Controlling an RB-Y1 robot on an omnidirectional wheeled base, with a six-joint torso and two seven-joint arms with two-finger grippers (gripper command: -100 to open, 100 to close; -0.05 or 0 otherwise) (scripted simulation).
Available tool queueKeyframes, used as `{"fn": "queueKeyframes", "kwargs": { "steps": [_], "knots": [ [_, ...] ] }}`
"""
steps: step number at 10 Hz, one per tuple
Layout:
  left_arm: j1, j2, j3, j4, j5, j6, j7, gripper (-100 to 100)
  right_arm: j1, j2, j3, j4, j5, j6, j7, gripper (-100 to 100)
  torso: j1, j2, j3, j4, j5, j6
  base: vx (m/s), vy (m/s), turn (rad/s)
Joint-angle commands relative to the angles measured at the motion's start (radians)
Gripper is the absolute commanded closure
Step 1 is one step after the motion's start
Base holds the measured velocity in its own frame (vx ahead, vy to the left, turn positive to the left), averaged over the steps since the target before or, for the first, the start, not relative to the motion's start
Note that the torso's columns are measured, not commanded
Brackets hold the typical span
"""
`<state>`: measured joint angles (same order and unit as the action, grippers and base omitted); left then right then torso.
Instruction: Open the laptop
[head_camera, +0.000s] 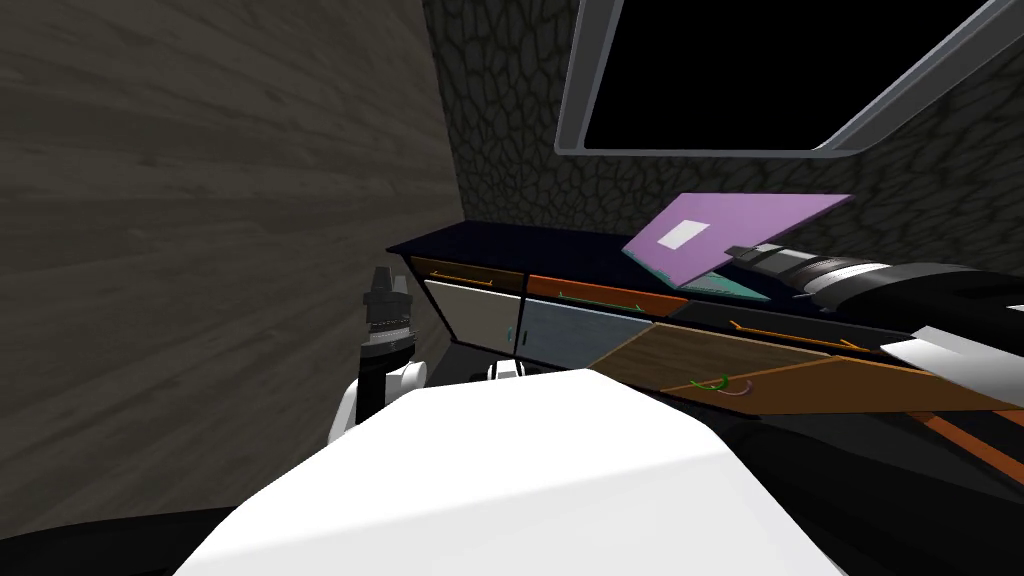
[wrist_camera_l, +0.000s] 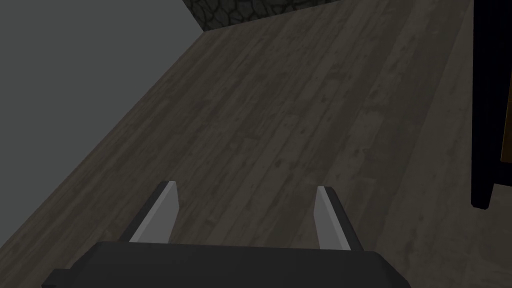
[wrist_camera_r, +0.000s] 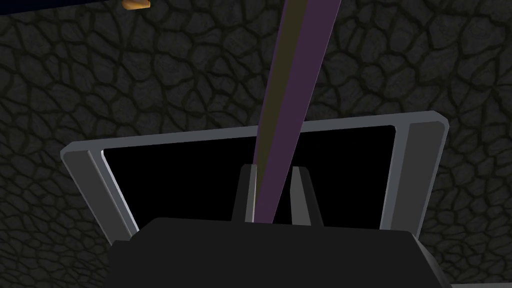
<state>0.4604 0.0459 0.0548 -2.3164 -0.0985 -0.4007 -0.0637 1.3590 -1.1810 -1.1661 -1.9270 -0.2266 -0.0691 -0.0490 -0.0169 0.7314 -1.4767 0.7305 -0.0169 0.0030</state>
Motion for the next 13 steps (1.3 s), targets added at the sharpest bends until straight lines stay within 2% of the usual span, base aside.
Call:
{"fn": "queueKeyframes", "kwargs": {
  "steps": [1, 2, 3, 4, 6, 7, 8, 9, 10, 11, 12, 13],
  "knots": [
    [0.000, 0.000, 0.000, 0.000, 0.000, 0.000, 0.000, 0, -0.010, -0.018, 0.052, 0.042, -0.029, -0.059, 0.013, 100, 0.000, 0.000, 0.000, -0.001, 0.000, -0.004, 0.028, 0.016, 0.005],
    [0.000, 0.000, 0.000, 0.000, 0.000, 0.000, 0.000, 0, -0.034, -0.052, 0.083, 0.097, -0.078, -0.101, 0.030, 100, 0.001, 0.000, -0.001, -0.001, 0.001, -0.007, 0.057, 0.020, -0.228],
    [0.000, 0.000, 0.000, 0.000, 0.000, 0.000, 0.000, 0, -0.034, -0.052, 0.092, 0.098, -0.078, -0.124, 0.030, 100, 0.002, -0.003, -0.002, -0.001, 0.001, -0.002, 0.070, 0.030, -0.171],
    [0.000, 0.000, 0.000, 0.000, 0.000, 0.000, 0.000, 0, -0.059, -0.086, 0.125, 0.138, -0.121, -0.149, 0.046, 100, 0.003, -0.001, -0.001, -0.001, 0.001, -0.003, 0.098, 0.037, -0.276],
    [0.000, 0.000, 0.000, 0.000, 0.000, 0.000, 0.000, 0, -0.059, -0.086, 0.132, 0.154, -0.128, -0.189, 0.046, 100, 0.004, -0.001, -0.001, -0.001, 0.001, -0.004, 0.055, 0.042, -0.091],
    [0.000, 0.000, 0.000, 0.000, 0.000, 0.000, 0.000, 0, -0.083, -0.120, 0.171, 0.209, -0.178, -0.230, 0.063, 100, 0.006, 0.000, -0.001, 0.000, 0.003, -0.007, 0.068, 0.036, -0.218],
    [0.000, 0.000, 0.000, 0.000, 0.000, 0.000, 0.000, 0, -0.083, -0.120, 0.172, 0.209, -0.178, -0.253, 0.063, 100, 0.008, -0.001, -0.001, 0.000, 0.004, -0.003, 0.071, 0.045, -0.172],
    [0.000, 0.000, 0.000, 0.000, 0.000, 0.000, 0.000, 0, -0.107, -0.153, 0.201, 0.253, -0.223, -0.280, 0.080, 100, 0.010, 0.001, 0.000, 0.000, 0.005, -0.004, 0.074, 0.063, -0.277],
    [0.000, 0.000, 0.000, 0.000, 0.000, 0.000, 0.000, 0, -0.107, -0.153, 0.212, 0.265, -0.228, -0.310, 0.080, 100, 0.012, 0.002, 0.000, 0.002, 0.007, -0.002, 0.068, 0.061, -0.161],
    [0.000, 0.000, 0.000, 0.000, 0.000, 0.000, 0.000, 0, -0.107, -0.153, 0.212, 0.265, -0.228, -0.320, 0.080, 100, 0.013, 0.004, 0.002, 0.002, 0.008, -0.004, 0.030, 0.017, -0.021],
    [0.000, 0.000, 0.000, 0.000, 0.000, 0.000, 0.000, 0, -0.132, -0.187, 0.251, 0.321, -0.278, -0.357, 0.097, 100, 0.014, 0.005, 0.002, 0.003, 0.009, -0.008, 0.051, 0.040, -0.207],
    [0.000, 0.000, 0.000, 0.000, 0.000, 0.000, 0.000, 0, -0.132, -0.187, 0.251, 0.321, -0.278, -0.383, 0.097, 100, 0.015, 0.004, 0.001, 0.004, 0.011, -0.002, 0.057, 0.056, -0.156]
  ]
}}
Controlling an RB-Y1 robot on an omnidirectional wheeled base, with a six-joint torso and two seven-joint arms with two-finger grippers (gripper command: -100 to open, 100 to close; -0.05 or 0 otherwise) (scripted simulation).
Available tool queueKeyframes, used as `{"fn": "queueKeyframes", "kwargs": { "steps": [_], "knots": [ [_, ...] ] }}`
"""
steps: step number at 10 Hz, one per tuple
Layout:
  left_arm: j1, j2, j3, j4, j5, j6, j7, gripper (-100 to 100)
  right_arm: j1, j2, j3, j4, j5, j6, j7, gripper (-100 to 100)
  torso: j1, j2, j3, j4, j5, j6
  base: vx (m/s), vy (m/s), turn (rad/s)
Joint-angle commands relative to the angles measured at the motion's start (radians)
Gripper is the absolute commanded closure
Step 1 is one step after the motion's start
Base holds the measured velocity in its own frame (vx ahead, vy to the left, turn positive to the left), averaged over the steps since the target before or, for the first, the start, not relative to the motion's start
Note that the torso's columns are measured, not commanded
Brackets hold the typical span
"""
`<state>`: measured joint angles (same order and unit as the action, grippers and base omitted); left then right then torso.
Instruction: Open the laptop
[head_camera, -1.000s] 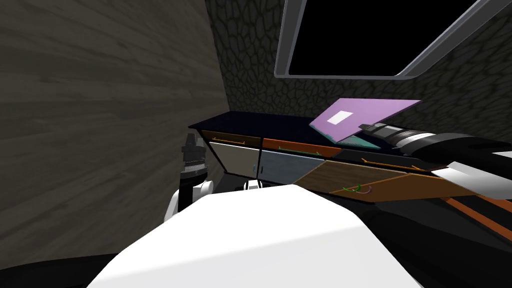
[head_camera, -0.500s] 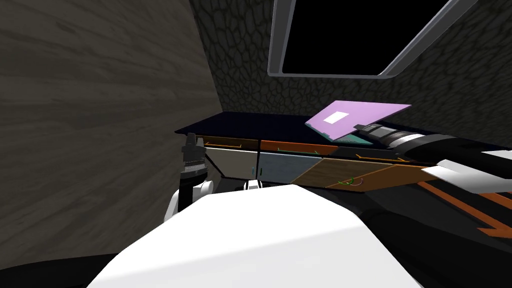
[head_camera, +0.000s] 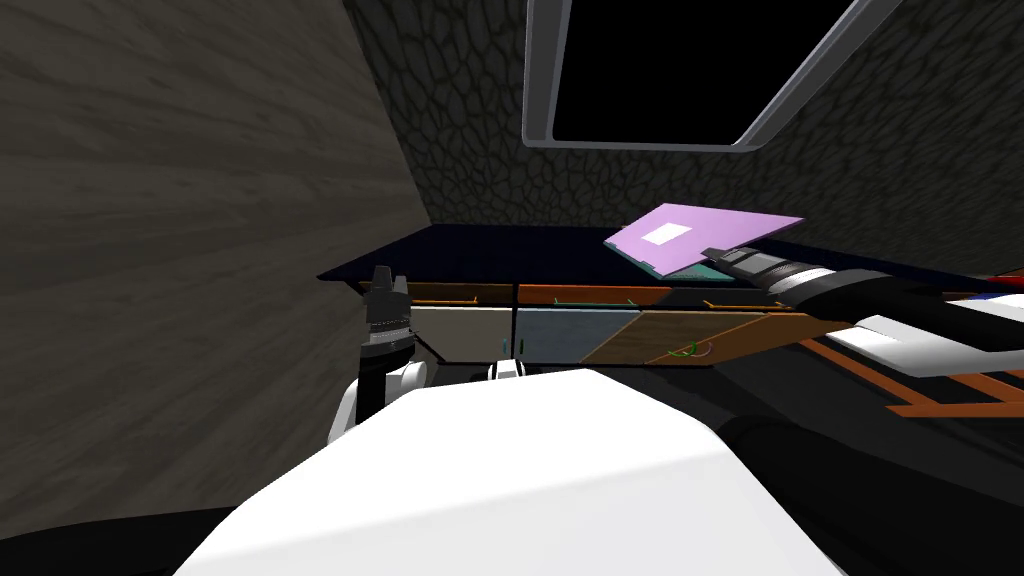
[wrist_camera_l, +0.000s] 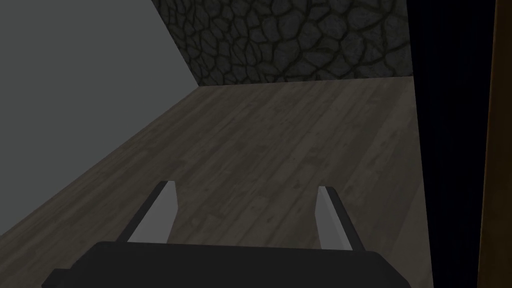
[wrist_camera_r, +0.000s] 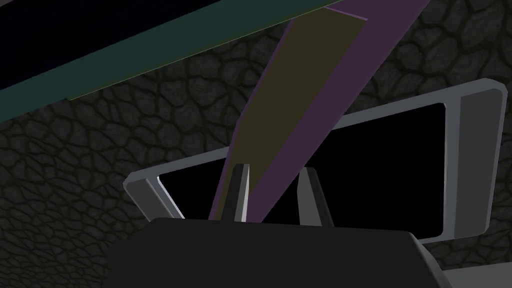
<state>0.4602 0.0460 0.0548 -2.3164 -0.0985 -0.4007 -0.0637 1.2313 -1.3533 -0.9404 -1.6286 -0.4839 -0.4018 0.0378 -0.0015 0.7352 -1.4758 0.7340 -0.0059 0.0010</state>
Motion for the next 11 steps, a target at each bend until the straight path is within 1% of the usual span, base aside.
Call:
{"fn": "queueKeyframes", "kwargs": {
  "steps": [1, 2, 3, 6, 7, 8, 9, 10, 11],
  "knots": [
    [0.000, 0.000, 0.000, 0.000, 0.000, 0.000, 0.000, 0, -0.004, -0.011, 0.013, 0.020, -0.016, -0.029, 0.004, 100, 0.002, 0.002, 0.001, 0.001, 0.002, -0.001, 0.022, 0.019, -0.037],
    [0.000, 0.000, 0.000, 0.000, 0.000, 0.000, 0.000, 0, -0.028, 0.017, 0.052, 0.023, -0.047, -0.030, -0.018, 100, 0.002, 0.003, 0.001, 0.002, 0.004, -0.003, -0.049, -0.009, 0.178],
    [-0.001, 0.000, 0.000, 0.000, 0.000, 0.000, 0.000, 0, -0.040, 0.030, 0.071, 0.023, -0.062, -0.027, -0.029, 100, 0.000, 0.003, 0.000, 0.002, 0.003, -0.006, -0.084, -0.065, 0.242],
    [0.000, 0.000, 0.000, 0.000, 0.000, 0.000, 0.000, 0, -0.076, 0.071, 0.129, 0.022, -0.105, -0.019, -0.062, 100, -0.001, -0.001, 0.000, -0.001, -0.002, -0.002, -0.076, -0.047, 0.173],
    [0.000, 0.000, 0.000, 0.000, 0.000, 0.000, 0.000, 0, -0.076, 0.071, 0.129, 0.022, -0.105, -0.019, -0.062, 100, 0.000, -0.001, 0.000, -0.002, -0.004, -0.002, -0.040, -0.002, 0.057],
    [0.000, 0.000, 0.000, 0.000, 0.000, 0.000, 0.000, 0, -0.088, 0.084, 0.148, 0.022, -0.119, -0.017, -0.073, 100, -0.001, -0.002, -0.001, -0.002, -0.002, -0.001, -0.030, 0.000, 0.089],
    [0.000, 0.000, 0.000, 0.000, 0.000, 0.000, 0.000, 0, -0.060, 0.052, 0.082, 0.007, -0.134, 0.005, -0.075, -100, 0.000, -0.002, 0.000, -0.002, -0.003, -0.003, -0.017, -0.012, -0.106],
    [0.000, 0.000, 0.000, 0.000, 0.000, 0.000, 0.000, 0, -0.060, 0.052, 0.082, 0.007, -0.134, 0.005, -0.075, -100, 0.001, -0.001, -0.001, 0.001, 0.002, -0.002, 0.002, -0.009, -0.079],
    [0.000, 0.000, 0.000, 0.000, 0.000, 0.000, 0.000, 0, -0.046, 0.037, 0.061, 0.001, -0.143, 0.013, -0.080, -100, 0.002, 0.001, -0.001, 0.003, 0.005, -0.001, 0.007, -0.008, -0.057]
  ]
}}
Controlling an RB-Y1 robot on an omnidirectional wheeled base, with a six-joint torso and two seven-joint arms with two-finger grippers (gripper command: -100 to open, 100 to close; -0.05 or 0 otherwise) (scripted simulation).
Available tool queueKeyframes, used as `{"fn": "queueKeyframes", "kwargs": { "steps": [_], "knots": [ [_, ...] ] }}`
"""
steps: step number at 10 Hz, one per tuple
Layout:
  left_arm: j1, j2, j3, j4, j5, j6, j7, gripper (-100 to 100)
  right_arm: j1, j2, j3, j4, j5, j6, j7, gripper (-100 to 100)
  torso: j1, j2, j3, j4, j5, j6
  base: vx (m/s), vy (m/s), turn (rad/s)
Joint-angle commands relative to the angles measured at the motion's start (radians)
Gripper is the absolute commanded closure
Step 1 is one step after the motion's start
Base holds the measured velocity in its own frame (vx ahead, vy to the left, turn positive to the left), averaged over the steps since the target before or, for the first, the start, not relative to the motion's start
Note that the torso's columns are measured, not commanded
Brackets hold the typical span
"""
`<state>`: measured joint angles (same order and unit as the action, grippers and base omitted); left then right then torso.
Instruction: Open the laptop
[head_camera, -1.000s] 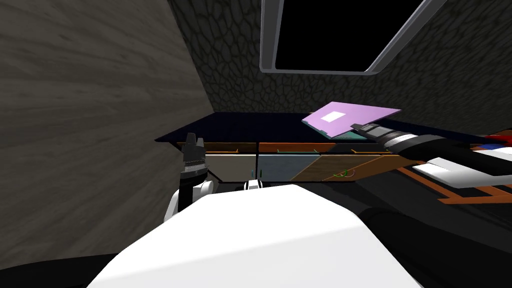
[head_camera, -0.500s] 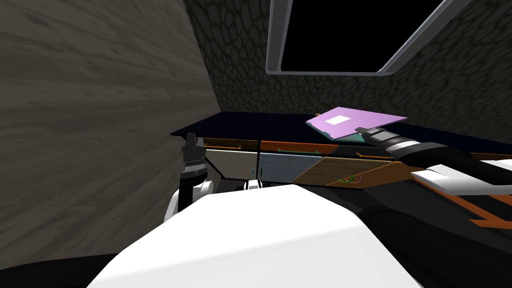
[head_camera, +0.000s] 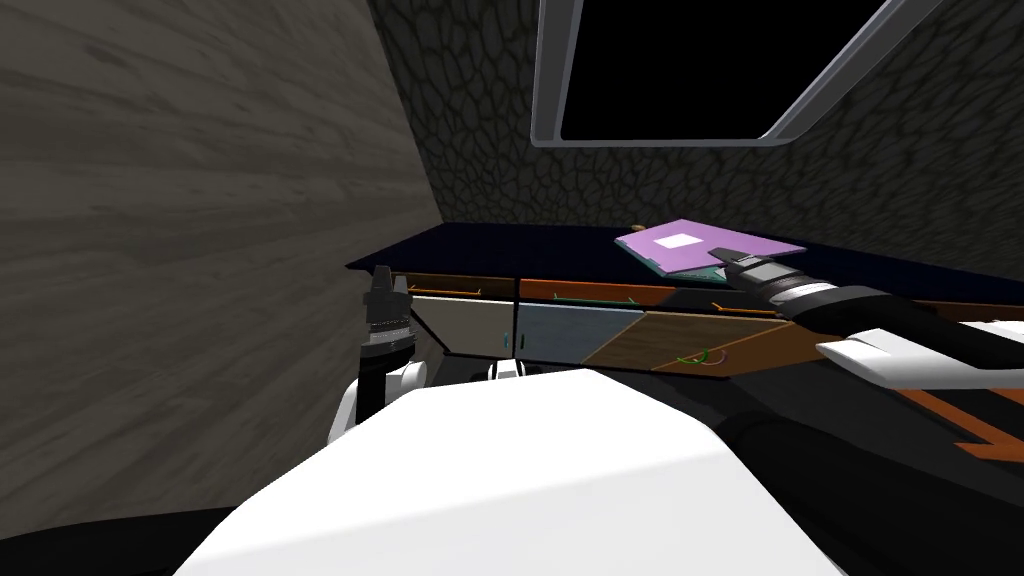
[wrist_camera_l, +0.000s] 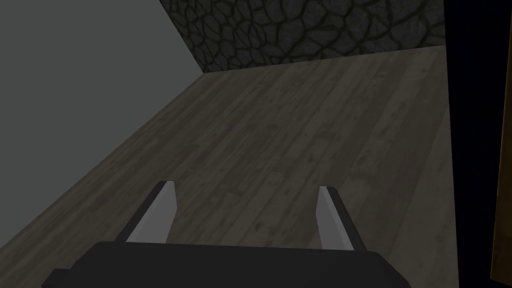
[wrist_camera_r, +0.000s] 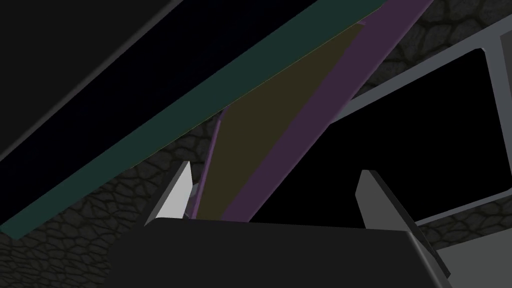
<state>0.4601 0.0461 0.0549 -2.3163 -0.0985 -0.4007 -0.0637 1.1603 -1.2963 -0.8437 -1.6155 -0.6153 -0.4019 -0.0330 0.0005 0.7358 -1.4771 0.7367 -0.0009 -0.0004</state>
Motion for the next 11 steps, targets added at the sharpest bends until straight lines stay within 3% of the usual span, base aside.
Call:
{"fn": "queueKeyframes", "kwargs": {
  "steps": [1, 7, 8, 9, 11],
  "knots": [
    [0.000, 0.000, 0.000, 0.000, 0.000, 0.000, 0.000, 0, 0.039, -0.036, -0.056, -0.018, -0.020, 0.022, -0.014, -100, 0.000, 0.001, 0.001, 0.001, 0.001, 0.000, 0.007, -0.007, -0.086],
    [0.000, 0.000, 0.000, 0.000, 0.000, 0.000, 0.000, 0, 0.109, -0.113, -0.159, -0.048, -0.066, 0.064, -0.039, -100, 0.002, 0.003, 0.002, 0.002, 0.003, 0.001, 0.000, -0.007, -0.071],
    [0.000, 0.000, 0.000, 0.000, 0.000, 0.000, 0.000, 0, 0.108, -0.104, -0.153, -0.047, -0.059, 0.062, -0.038, -100, 0.002, 0.004, 0.002, 0.002, 0.003, 0.001, 0.001, -0.004, -0.015],
    [0.000, 0.000, 0.000, 0.000, 0.000, 0.000, 0.000, 0, 0.112, -0.105, -0.157, -0.049, -0.060, 0.064, -0.042, 0, 0.001, 0.003, 0.002, 0.002, 0.002, 0.000, 0.000, 0.000, 0.000],
    [0.000, 0.000, 0.000, 0.000, 0.000, 0.000, 0.000, 0, 0.113, -0.105, -0.154, -0.049, -0.060, 0.065, -0.043, 0, 0.001, 0.003, 0.002, 0.002, 0.002, 0.000, 0.000, 0.000, 0.000]
  ]
}}
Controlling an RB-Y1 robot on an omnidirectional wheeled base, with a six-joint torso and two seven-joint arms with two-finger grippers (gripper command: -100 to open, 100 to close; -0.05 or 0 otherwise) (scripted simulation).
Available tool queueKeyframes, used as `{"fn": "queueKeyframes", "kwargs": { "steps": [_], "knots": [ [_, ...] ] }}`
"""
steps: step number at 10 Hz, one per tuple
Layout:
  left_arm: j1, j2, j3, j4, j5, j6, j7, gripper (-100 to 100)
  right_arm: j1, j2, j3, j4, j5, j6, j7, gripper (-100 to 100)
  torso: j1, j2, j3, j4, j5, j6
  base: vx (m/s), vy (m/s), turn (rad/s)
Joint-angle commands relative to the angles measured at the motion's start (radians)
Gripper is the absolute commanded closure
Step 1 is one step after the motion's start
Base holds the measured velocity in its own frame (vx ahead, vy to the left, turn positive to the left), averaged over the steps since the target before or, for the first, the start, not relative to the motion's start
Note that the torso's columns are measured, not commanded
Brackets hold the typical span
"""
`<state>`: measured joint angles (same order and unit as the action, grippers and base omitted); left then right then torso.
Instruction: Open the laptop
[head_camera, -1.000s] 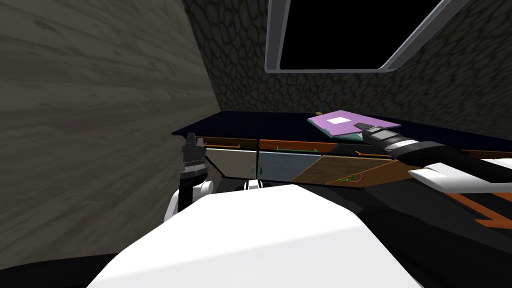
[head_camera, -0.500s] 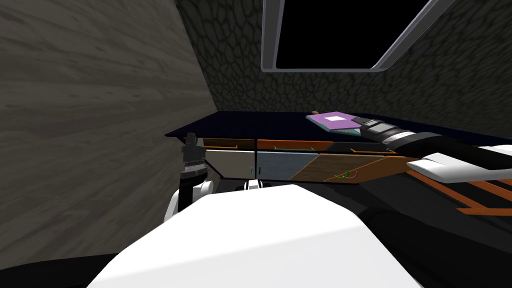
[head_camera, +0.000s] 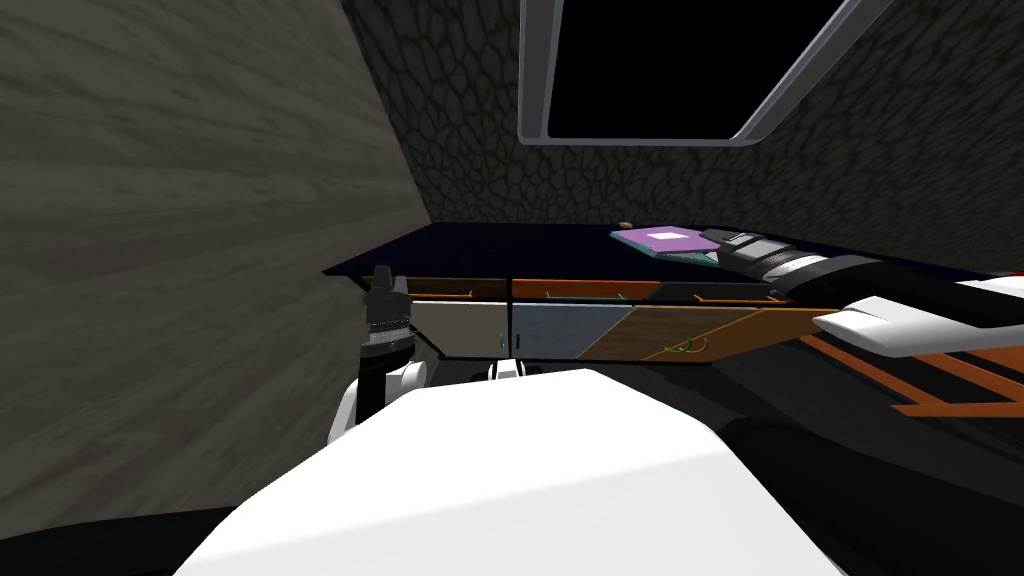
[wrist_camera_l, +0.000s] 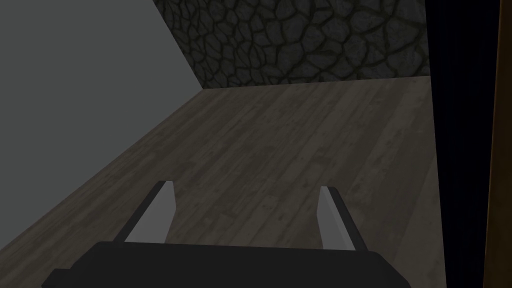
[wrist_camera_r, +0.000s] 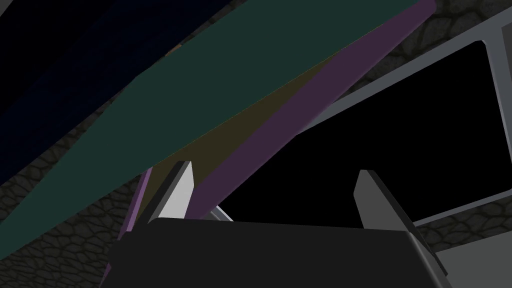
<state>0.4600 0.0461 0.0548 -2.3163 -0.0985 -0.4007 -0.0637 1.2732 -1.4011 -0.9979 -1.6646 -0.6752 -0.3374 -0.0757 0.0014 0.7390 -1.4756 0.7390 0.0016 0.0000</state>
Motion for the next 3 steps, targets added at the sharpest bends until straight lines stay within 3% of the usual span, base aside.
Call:
{"fn": "queueKeyframes", "kwargs": {
  "steps": [1, 3],
  "knots": [
    [0.000, 0.000, 0.000, 0.000, 0.000, 0.000, 0.000, 0, 0.001, 0.000, 0.001, 0.000, 0.000, 0.000, 0.000, 0, 0.000, 0.000, 0.000, 0.000, 0.000, 0.000, 0.000, 0.000, 0.000],
    [0.000, 0.000, 0.000, 0.000, 0.000, 0.000, 0.000, 0, 0.001, 0.000, 0.001, 0.000, 0.000, 0.001, 0.000, 0, 0.000, 0.000, 0.000, -0.001, -0.001, 0.000, 0.000, 0.000, 0.000]
  ]
}}
